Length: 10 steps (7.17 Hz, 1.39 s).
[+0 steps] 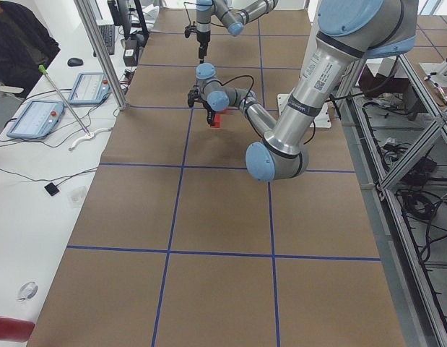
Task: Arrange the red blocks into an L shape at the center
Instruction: 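Carry the red cube with the left gripper next to the cube pair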
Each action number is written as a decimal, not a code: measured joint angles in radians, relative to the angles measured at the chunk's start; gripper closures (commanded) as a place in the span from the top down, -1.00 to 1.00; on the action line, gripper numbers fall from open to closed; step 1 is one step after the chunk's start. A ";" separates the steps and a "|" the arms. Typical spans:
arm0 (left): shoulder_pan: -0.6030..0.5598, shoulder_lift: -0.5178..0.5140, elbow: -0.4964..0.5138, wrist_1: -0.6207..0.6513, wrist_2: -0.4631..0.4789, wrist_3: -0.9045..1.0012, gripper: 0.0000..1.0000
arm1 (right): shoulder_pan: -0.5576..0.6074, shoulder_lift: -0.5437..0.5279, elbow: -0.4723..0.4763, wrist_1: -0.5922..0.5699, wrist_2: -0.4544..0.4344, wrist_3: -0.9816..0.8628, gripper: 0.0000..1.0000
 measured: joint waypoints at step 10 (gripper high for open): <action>0.102 -0.072 0.042 0.016 0.221 -1.217 -1.00 | -0.002 0.001 -0.001 0.000 -0.009 0.000 0.98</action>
